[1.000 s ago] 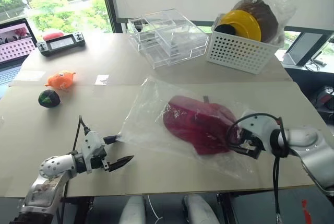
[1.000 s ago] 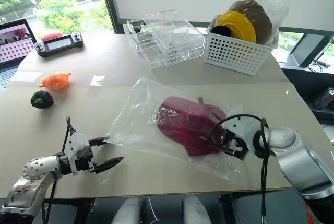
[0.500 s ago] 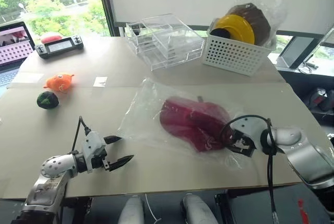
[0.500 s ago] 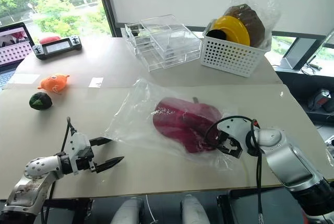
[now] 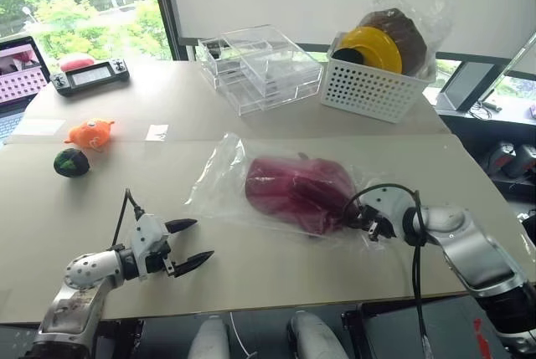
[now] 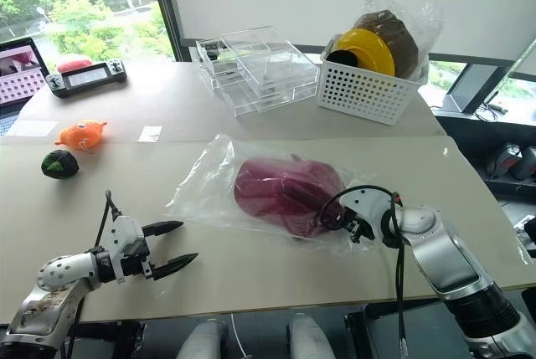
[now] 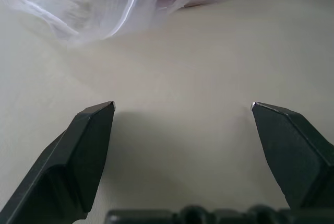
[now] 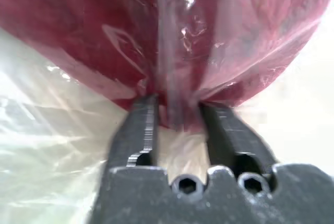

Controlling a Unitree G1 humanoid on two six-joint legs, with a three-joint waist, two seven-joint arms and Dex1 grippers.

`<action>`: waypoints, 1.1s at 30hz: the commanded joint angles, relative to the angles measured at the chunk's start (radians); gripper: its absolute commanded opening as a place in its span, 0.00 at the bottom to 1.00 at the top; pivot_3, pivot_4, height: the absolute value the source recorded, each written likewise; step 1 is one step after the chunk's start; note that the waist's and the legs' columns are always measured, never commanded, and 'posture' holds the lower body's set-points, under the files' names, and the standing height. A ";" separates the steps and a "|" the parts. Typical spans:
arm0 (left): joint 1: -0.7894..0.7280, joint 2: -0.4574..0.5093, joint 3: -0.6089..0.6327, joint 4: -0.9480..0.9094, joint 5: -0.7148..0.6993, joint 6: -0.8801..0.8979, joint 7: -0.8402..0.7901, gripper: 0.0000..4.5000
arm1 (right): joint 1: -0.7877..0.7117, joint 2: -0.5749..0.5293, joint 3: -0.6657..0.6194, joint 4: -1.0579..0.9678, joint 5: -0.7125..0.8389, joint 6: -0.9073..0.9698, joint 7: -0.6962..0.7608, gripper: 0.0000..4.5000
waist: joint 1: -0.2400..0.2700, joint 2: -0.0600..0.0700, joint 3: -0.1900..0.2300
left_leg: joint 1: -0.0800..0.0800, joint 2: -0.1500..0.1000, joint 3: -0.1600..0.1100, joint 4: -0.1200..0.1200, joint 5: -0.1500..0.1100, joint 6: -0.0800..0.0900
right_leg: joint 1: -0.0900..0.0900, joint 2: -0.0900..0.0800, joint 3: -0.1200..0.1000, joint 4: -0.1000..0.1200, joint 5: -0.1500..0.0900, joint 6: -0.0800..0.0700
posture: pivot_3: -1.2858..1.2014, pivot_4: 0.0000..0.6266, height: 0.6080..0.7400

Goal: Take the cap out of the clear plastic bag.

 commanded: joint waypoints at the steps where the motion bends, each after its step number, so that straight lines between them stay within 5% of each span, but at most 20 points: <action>1: 0.005 0.001 0.015 0.007 -0.002 -0.024 -0.002 1.00 | 0.028 0.010 0.049 0.060 -0.034 0.008 -0.006 0.01 | 0.001 0.000 0.000 | 0.000 0.000 0.000 0.000 0.000 0.000 | 0.000 0.000 0.000 0.000 0.000 0.000 | 0.52 0.24 0.96; 8: 0.001 -0.001 0.011 0.031 0.000 -0.042 -0.007 1.00 | -0.039 -0.039 0.127 0.185 -0.222 -0.182 -0.043 0.01 | 0.000 -0.001 -0.001 | 0.001 0.000 0.000 0.000 0.000 0.000 | 0.001 0.000 0.000 0.000 0.000 -0.001 | 0.52 0.24 0.96; 16: -0.009 -0.006 0.002 0.043 0.003 -0.054 -0.004 1.00 | -0.316 -0.024 0.233 0.548 -0.481 -0.485 -0.160 0.01 | 0.006 0.002 0.001 | 0.004 -0.001 0.002 0.000 0.000 0.000 | 0.001 -0.001 0.002 -0.002 -0.003 -0.006 | 0.52 0.24 0.96; 27: 0.014 -0.007 0.008 0.007 0.001 -0.051 0.013 1.00 | -0.704 0.122 0.386 0.985 -0.756 -1.382 -0.625 0.01 | -0.007 0.019 0.012 | -0.005 -0.001 0.001 -0.003 0.000 0.000 | -0.007 0.000 0.002 0.000 0.004 -0.005 | 0.52 0.24 0.96; 33: 0.039 -0.002 0.010 -0.070 -0.012 -0.009 0.038 1.00 | -0.834 0.190 0.450 1.086 -0.929 -1.627 -0.896 0.01 | -0.004 0.020 0.012 | -0.012 -0.002 0.001 -0.003 0.000 0.000 | -0.014 -0.001 0.002 0.001 0.005 -0.006 | 0.52 0.24 0.96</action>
